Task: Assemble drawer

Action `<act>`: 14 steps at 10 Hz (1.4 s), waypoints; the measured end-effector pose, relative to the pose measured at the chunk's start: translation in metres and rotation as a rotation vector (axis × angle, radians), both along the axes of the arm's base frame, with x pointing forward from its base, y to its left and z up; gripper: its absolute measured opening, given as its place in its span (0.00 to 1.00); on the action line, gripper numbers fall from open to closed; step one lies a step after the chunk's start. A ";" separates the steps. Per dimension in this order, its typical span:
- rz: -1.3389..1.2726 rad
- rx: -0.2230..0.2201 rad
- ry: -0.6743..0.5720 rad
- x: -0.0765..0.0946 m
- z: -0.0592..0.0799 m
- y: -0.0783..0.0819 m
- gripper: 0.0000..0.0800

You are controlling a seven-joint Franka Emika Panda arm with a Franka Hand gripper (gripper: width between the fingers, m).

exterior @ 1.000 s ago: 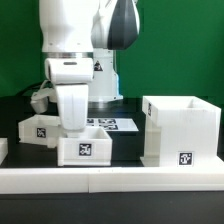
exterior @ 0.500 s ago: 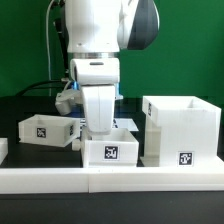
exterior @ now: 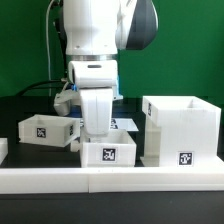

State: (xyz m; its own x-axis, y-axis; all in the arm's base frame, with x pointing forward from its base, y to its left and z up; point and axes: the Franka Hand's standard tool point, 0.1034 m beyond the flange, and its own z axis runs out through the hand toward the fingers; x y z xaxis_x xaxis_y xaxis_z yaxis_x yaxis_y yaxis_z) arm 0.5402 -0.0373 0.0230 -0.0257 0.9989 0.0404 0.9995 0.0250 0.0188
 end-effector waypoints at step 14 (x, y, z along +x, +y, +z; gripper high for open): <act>0.034 0.012 0.032 0.001 -0.006 0.032 0.05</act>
Offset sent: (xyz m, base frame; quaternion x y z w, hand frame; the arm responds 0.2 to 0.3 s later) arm 0.0108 0.0281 0.0006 0.0158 0.0021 -0.0429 0.9990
